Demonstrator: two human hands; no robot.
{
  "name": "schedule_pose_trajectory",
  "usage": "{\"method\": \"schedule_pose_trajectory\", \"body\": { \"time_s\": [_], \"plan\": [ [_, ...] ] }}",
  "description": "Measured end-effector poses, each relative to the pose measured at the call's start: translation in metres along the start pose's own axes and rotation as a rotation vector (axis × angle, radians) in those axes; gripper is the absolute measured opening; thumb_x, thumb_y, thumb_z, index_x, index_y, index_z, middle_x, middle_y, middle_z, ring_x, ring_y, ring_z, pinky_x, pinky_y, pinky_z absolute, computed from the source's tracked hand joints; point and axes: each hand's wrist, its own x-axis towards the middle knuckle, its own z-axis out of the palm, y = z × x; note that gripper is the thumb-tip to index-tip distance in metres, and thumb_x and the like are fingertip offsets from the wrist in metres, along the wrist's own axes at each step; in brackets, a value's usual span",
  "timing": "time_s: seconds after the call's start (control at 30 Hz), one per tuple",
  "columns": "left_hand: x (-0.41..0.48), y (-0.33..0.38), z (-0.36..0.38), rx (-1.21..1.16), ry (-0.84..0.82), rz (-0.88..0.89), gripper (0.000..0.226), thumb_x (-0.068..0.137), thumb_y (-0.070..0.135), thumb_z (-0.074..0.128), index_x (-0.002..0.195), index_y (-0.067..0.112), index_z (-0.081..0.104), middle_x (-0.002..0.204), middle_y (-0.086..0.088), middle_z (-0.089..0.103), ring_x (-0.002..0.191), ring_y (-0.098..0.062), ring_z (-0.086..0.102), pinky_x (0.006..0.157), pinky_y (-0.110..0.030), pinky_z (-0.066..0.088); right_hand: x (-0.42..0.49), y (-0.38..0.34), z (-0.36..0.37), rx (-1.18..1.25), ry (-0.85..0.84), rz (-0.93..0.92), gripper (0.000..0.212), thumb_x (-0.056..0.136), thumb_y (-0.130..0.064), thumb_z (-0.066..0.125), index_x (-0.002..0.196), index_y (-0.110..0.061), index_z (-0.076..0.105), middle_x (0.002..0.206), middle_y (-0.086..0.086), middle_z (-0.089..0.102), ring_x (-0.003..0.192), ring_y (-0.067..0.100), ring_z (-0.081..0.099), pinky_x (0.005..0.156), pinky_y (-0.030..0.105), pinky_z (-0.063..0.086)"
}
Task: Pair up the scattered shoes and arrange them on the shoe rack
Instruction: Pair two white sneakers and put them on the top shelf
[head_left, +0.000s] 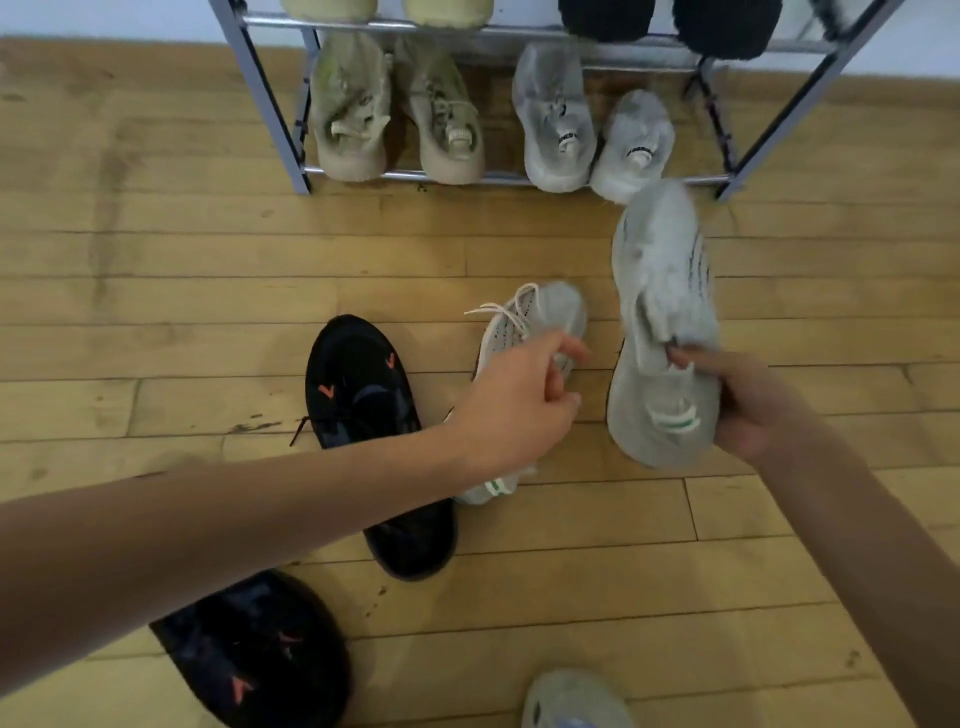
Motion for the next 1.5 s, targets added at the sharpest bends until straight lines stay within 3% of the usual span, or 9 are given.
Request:
{"method": "schedule_pose_trajectory", "body": {
  "time_s": [0.17, 0.23, 0.37, 0.63, 0.73, 0.9, 1.17, 1.37, 1.5],
  "plan": [
    [0.017, -0.042, -0.029, 0.281, 0.081, -0.253, 0.056, 0.083, 0.022, 0.06, 0.135, 0.019, 0.039, 0.123, -0.004, 0.044, 0.117, -0.022, 0.045, 0.096, -0.037, 0.042, 0.005, 0.056, -0.02, 0.04, 0.148, 0.112, 0.039, 0.08, -0.003, 0.06, 0.119, -0.007, 0.059, 0.087, 0.005, 0.075, 0.074, 0.02, 0.073, 0.061, 0.03, 0.059],
    [0.02, -0.056, -0.04, 0.38, -0.042, -0.364, 0.065, 0.085, 0.026, 0.058, 0.142, 0.016, 0.028, 0.137, -0.009, 0.038, 0.127, -0.028, 0.04, 0.103, -0.041, 0.039, 0.005, 0.072, -0.023, 0.037, 0.199, 0.141, 0.04, 0.084, -0.002, 0.058, 0.123, -0.006, 0.057, 0.094, 0.007, 0.072, 0.083, 0.023, 0.069, 0.068, 0.034, 0.055],
    [0.02, -0.066, -0.034, 0.297, -0.283, -0.486, 0.078, 0.087, 0.03, 0.06, 0.149, 0.018, 0.013, 0.139, -0.01, 0.047, 0.118, -0.027, 0.053, 0.093, -0.032, 0.046, 0.009, 0.084, -0.017, -0.032, 0.222, 0.13, 0.044, 0.083, -0.001, 0.062, 0.126, -0.006, 0.056, 0.11, 0.011, 0.068, 0.096, 0.025, 0.064, 0.075, 0.035, 0.051],
    [0.021, -0.068, -0.033, -0.005, -0.218, -0.483, 0.095, 0.078, 0.013, 0.075, 0.15, 0.024, 0.013, 0.111, -0.009, 0.055, 0.092, -0.02, 0.056, 0.078, -0.03, 0.049, 0.018, 0.102, 0.002, -0.133, 0.272, 0.068, 0.05, 0.076, 0.002, 0.071, 0.124, -0.004, 0.057, 0.114, 0.013, 0.067, 0.101, 0.026, 0.065, 0.084, 0.036, 0.053],
    [0.019, -0.069, -0.03, -0.2, -0.188, -0.481, 0.09, 0.077, 0.008, 0.076, 0.147, 0.027, 0.023, 0.11, -0.017, 0.062, 0.101, -0.03, 0.063, 0.083, -0.039, 0.056, 0.021, 0.095, 0.002, -0.043, 0.237, 0.09, 0.047, 0.077, 0.003, 0.069, 0.123, -0.003, 0.058, 0.114, 0.013, 0.068, 0.1, 0.025, 0.065, 0.079, 0.032, 0.053],
    [0.017, -0.061, -0.042, -0.298, -0.046, -0.36, 0.093, 0.074, 0.013, 0.078, 0.147, 0.032, 0.025, 0.115, -0.015, 0.063, 0.1, -0.026, 0.065, 0.088, -0.037, 0.053, 0.02, 0.059, 0.018, -0.076, 0.189, -0.036, 0.045, 0.079, 0.003, 0.068, 0.121, -0.007, 0.058, 0.114, 0.011, 0.068, 0.096, 0.022, 0.065, 0.077, 0.032, 0.054],
    [0.012, 0.033, -0.109, -0.333, 0.144, -0.029, 0.091, 0.073, 0.011, 0.077, 0.144, 0.034, 0.026, 0.108, -0.001, 0.062, 0.092, -0.015, 0.065, 0.073, -0.026, 0.054, -0.031, -0.06, 0.059, -0.109, 0.089, -0.381, 0.045, 0.079, 0.005, 0.066, 0.121, -0.011, 0.058, 0.104, 0.003, 0.071, 0.087, 0.016, 0.069, 0.073, 0.028, 0.059],
    [-0.024, 0.113, -0.157, -0.318, 0.252, 0.19, 0.089, 0.074, 0.003, 0.075, 0.144, 0.032, 0.027, 0.106, 0.002, 0.065, 0.091, -0.01, 0.066, 0.07, -0.02, 0.058, -0.1, -0.125, 0.097, -0.126, 0.019, -0.532, 0.051, 0.079, 0.005, 0.067, 0.126, -0.009, 0.056, 0.114, 0.008, 0.068, 0.102, 0.026, 0.064, 0.094, 0.043, 0.05],
    [-0.055, 0.149, -0.174, -0.298, 0.304, 0.286, 0.091, 0.074, 0.002, 0.075, 0.144, 0.032, 0.026, 0.107, -0.006, 0.064, 0.087, -0.017, 0.069, 0.068, -0.025, 0.059, -0.143, -0.147, 0.12, -0.126, -0.004, -0.63, 0.051, 0.078, 0.006, 0.067, 0.126, -0.009, 0.055, 0.104, 0.004, 0.069, 0.093, 0.023, 0.065, 0.082, 0.04, 0.054]
  ]
}}
